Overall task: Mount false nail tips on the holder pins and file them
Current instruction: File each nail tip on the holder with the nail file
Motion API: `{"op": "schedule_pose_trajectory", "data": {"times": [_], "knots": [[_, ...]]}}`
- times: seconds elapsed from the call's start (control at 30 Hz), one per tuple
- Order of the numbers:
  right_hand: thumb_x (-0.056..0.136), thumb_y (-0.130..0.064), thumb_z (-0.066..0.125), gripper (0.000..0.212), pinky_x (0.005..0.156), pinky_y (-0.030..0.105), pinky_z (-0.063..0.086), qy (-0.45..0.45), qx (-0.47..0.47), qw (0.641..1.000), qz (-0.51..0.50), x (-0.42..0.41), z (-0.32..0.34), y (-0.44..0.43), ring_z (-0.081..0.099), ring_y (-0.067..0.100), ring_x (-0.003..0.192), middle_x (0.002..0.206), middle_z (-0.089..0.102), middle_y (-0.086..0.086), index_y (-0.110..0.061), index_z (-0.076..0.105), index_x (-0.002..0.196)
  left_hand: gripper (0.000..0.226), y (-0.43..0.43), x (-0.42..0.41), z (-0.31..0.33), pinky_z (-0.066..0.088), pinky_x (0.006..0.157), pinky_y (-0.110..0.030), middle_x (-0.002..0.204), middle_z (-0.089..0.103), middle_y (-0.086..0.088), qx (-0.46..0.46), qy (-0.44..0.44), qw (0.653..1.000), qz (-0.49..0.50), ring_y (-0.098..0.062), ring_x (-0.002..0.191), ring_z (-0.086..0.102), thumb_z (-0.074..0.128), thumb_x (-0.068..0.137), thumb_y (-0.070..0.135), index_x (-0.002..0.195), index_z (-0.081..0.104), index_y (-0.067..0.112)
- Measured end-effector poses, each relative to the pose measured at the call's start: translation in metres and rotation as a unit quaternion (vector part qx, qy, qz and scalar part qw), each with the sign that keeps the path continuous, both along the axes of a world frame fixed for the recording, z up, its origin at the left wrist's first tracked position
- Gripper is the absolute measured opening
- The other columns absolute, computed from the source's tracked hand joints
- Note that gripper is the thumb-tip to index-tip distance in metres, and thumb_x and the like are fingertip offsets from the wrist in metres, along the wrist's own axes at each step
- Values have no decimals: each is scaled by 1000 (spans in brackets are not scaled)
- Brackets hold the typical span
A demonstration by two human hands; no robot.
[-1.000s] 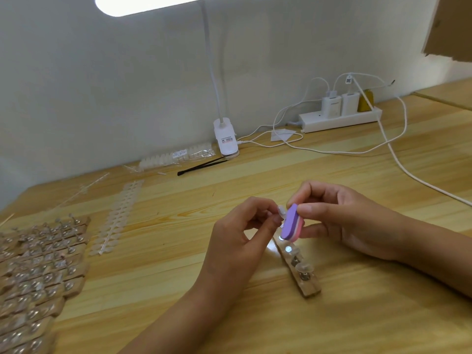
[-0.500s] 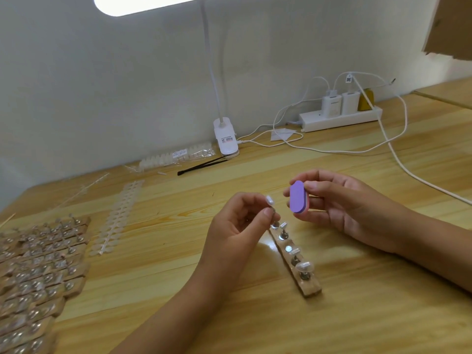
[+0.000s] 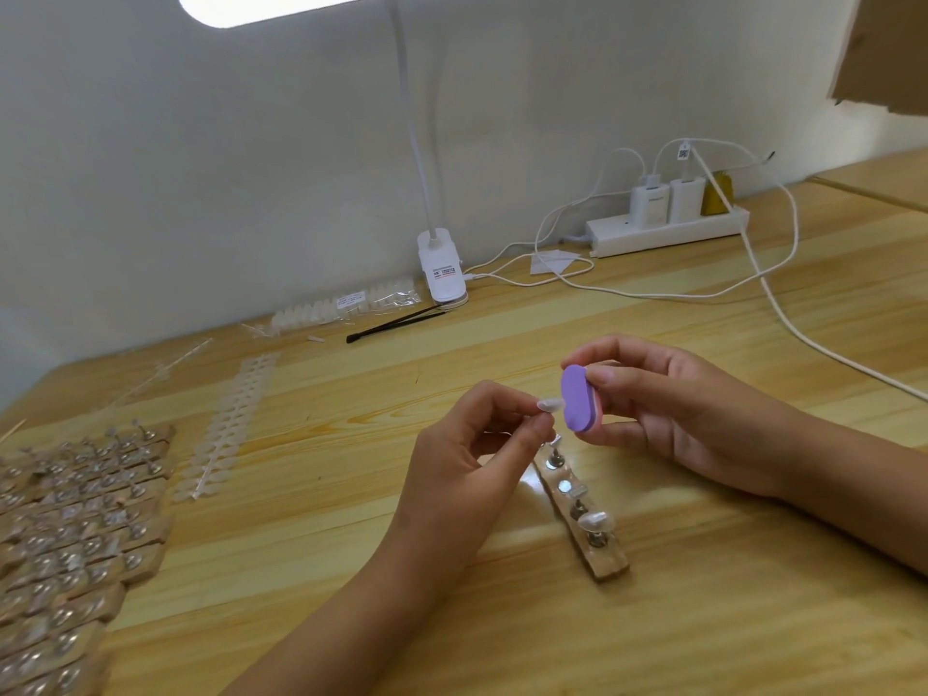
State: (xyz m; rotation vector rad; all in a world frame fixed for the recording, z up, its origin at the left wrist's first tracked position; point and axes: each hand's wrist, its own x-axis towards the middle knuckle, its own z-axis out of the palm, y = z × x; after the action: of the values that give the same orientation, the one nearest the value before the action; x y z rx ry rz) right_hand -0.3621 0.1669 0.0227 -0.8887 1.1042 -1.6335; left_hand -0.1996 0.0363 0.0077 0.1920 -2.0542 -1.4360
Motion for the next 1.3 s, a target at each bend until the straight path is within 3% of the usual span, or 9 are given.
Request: {"op": "schedule_pose_trajectory", "data": {"times": [0.13,0.3,0.67,0.8,0.87,0.93,1.03,1.13,1.3], "knots": [[81,-22,75,11,69,24,58,38,6,999,26,4,0,1,70,11,83,89,69,3,-19,74,91,14,0,0,1,53,79,-21,87,73,4,-12,1,1000,2,-11,86,70,67,87,19,85,66,33],[77,-26,75,14,70,25,58,47,-8,999,-20,3,-1,0,70,12,83,87,70,2,-20,74,90,7,3,1,1,50,78,-16,86,72,5,-51,0,999,-4,-9,84,68,66,90,14,91,66,22],[82,-21,73,5,70,25,58,71,-1,997,10,7,-2,0,70,11,81,84,70,2,-19,73,87,10,2,2,1,52,79,-18,85,72,4,-67,-3,998,17,-14,84,69,68,90,8,90,66,18],[77,-24,78,15,73,26,58,75,-2,997,-15,6,-3,-1,70,13,83,85,70,3,-19,73,91,12,3,2,1,52,79,-19,85,71,2,-64,0,998,16,-14,83,68,69,90,9,88,65,20],[77,-25,74,18,74,29,58,58,-4,997,-49,4,-2,-2,69,13,82,83,68,1,-20,75,94,11,3,2,1,52,79,-18,85,72,3,-57,0,998,14,-11,83,69,70,89,10,90,66,20],[89,-18,61,14,73,32,59,48,-5,995,-84,3,-1,-4,65,11,77,79,64,2,-16,75,92,10,2,2,1,52,80,-19,87,72,3,-36,-2,999,12,-10,85,70,69,89,10,93,67,20],[94,-5,35,40,51,27,52,20,10,991,-130,3,2,-2,59,12,66,75,57,8,-13,67,72,13,1,2,1,53,81,-20,89,72,5,-19,-3,1000,16,-12,89,70,69,89,12,95,68,22],[87,-23,41,32,40,20,33,58,26,991,-118,8,4,-1,39,10,52,70,40,9,-14,59,62,13,3,2,2,51,80,-17,88,72,10,-39,-1,999,17,-10,87,70,69,89,10,97,69,21],[71,-64,64,44,45,16,31,221,79,969,-76,16,2,0,31,5,50,63,37,1,-23,52,61,12,4,3,0,55,80,-21,85,74,11,-69,4,997,15,-8,85,72,68,90,10,97,68,19]]}}
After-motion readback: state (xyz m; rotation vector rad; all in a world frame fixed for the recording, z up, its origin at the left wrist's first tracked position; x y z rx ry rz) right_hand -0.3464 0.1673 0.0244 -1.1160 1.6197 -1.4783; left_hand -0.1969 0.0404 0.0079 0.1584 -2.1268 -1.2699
